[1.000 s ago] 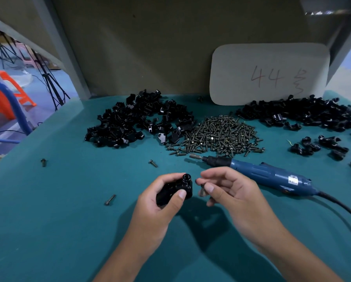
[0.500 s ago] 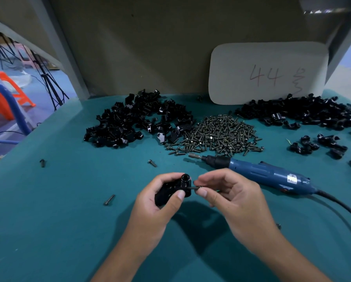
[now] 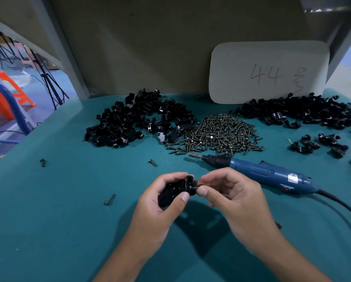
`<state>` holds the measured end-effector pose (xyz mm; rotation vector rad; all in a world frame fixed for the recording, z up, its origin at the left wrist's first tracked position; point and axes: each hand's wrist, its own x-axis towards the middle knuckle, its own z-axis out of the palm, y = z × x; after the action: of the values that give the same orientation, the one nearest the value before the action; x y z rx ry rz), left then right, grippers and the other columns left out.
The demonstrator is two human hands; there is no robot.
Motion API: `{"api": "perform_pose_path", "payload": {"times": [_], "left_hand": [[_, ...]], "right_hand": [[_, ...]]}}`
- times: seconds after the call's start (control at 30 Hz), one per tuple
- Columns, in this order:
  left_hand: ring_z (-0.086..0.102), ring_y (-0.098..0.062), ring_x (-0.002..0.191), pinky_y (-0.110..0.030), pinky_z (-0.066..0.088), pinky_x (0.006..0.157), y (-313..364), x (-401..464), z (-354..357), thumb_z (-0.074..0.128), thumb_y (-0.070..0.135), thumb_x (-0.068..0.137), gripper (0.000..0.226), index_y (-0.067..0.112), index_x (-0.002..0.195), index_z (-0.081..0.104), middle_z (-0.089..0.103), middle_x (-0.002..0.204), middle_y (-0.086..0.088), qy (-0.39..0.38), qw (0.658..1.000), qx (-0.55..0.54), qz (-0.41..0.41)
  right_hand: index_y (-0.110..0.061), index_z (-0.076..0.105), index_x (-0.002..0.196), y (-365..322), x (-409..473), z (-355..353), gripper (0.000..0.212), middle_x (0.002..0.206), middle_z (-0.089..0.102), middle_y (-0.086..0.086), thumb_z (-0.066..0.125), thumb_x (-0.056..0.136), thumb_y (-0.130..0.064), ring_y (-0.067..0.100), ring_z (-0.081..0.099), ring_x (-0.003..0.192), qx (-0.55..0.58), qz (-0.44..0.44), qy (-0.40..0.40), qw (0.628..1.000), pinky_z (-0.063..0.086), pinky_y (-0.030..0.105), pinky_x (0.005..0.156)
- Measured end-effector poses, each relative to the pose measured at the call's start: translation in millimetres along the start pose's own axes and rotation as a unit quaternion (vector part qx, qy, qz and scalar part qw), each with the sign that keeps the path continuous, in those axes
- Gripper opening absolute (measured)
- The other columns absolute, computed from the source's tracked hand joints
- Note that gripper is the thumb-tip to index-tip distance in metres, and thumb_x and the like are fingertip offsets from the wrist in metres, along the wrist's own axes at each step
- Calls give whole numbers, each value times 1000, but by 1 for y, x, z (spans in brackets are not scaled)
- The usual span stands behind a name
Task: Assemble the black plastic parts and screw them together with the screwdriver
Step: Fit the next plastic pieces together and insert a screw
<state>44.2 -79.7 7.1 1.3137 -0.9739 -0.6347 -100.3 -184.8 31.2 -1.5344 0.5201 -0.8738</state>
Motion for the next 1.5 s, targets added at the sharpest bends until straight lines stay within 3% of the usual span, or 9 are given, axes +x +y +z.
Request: {"api": "perform_pose_path", "payload": {"times": [0.23,0.4,0.53,0.7,0.87,1.07,1.27,1.5], "left_hand": [[66,-12,119,-17,50,94,1,-1,2,70,36,86,34,36,119,66,71,126,6,-10,1000,-21,5],[69,-7,106,-13,51,85,0,0,4,70,41,83,30,40,113,68,74,114,10,9,1000,2,-1],[68,-8,111,-16,52,90,-1,-1,2,76,39,80,37,39,116,66,72,119,10,-6,1000,5,-6],[67,-7,113,-14,49,92,-4,0,1,79,22,81,44,29,121,63,72,118,12,1,1000,30,0],[65,-14,122,-27,50,103,-6,0,2,76,15,84,43,20,123,58,71,127,7,-6,1000,-19,7],[66,-17,120,-25,51,99,-2,0,3,77,29,83,42,31,120,60,72,125,3,0,999,-31,14],[67,-16,118,-21,51,96,-1,-1,4,73,14,88,36,16,121,59,71,125,1,-11,999,-41,22],[68,-4,105,-12,49,87,2,-2,4,75,25,86,34,28,119,65,73,113,13,-12,1000,14,6]], "right_hand": [[-24,76,84,-1,-1,2,13,81,75,4,79,73,-28,11,64,66,0,6,-10,1000,53,24,61],[-19,77,89,0,1,0,19,83,77,1,81,70,-20,8,69,70,40,25,-17,999,54,19,67],[-30,77,89,2,-1,-3,16,85,78,-6,80,74,-32,9,73,77,-47,-4,-12,999,54,19,71],[-37,74,90,7,-1,-4,13,83,76,-10,77,79,-39,9,71,75,-105,-30,0,994,52,23,69],[-37,73,92,10,-1,-6,11,81,75,-15,79,83,-37,6,70,74,-149,-65,-1,987,52,16,69],[-29,74,92,11,-2,-4,10,83,76,-8,78,83,-33,9,70,75,-107,-33,-20,994,57,28,72],[-18,75,84,8,3,-3,11,86,77,2,75,78,-27,10,69,74,17,28,-14,999,53,20,64],[-18,75,84,2,-1,0,12,81,76,0,77,77,-28,7,68,71,-7,3,14,1000,54,21,67]]}}
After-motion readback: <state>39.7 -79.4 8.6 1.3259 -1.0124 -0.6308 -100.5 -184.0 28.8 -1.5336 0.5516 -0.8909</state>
